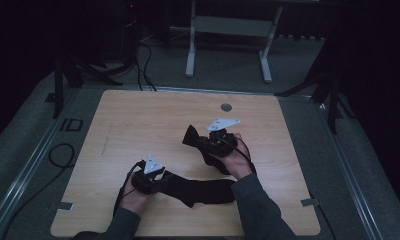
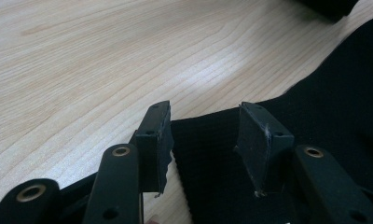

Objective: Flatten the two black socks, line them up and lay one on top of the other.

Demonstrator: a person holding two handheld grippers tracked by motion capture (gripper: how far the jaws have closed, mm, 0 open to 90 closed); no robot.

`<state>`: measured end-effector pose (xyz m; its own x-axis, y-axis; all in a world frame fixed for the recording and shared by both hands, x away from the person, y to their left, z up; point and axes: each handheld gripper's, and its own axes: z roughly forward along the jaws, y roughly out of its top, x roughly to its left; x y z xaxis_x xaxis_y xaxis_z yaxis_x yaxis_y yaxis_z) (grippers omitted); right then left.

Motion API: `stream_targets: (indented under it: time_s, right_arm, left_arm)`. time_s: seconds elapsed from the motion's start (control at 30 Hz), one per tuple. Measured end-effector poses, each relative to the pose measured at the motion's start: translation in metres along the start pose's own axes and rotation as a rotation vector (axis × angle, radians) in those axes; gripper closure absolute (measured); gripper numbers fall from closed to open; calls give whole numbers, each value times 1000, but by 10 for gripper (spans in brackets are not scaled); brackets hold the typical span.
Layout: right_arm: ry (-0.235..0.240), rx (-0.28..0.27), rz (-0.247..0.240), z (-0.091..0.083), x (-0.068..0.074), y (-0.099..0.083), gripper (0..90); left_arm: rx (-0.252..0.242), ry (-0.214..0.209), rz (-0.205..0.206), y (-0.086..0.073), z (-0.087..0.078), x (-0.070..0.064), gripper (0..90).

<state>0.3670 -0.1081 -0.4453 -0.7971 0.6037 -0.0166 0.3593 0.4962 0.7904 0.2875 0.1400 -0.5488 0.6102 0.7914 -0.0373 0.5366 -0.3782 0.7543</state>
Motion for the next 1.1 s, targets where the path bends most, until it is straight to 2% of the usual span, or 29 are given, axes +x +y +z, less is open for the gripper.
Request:
stream_targets:
  time_s: [0.17, 0.37, 0.6, 0.77, 0.9, 1.03, 1.1]
  right_arm:
    - [9, -37, -41, -18, 16, 9, 833]
    - [30, -71, -11, -32, 32, 9, 833]
    - [31, -51, 1, -35, 47, 5, 833]
    - [45, 15, 53, -22, 58, -11, 832]
    - [66, 57, 123, -4, 64, -25, 833]
    - [91, 99, 143, 14, 75, -36, 832]
    - [98, 115, 154, 20, 80, -39, 832]
  left_arm:
    - [-1, 2, 0, 0, -1, 0, 553]
    - [-5, 6, -8, 0, -2, 2, 553]
    - [-15, 13, -19, 0, -5, 4, 553]
    - [-19, 24, -35, -2, -11, 8, 553]
    - [-33, 43, -54, -2, -17, 14, 553]
    - [-50, 52, -91, -3, -23, 21, 553]
    - [-54, 55, -97, -4, -24, 22, 554]
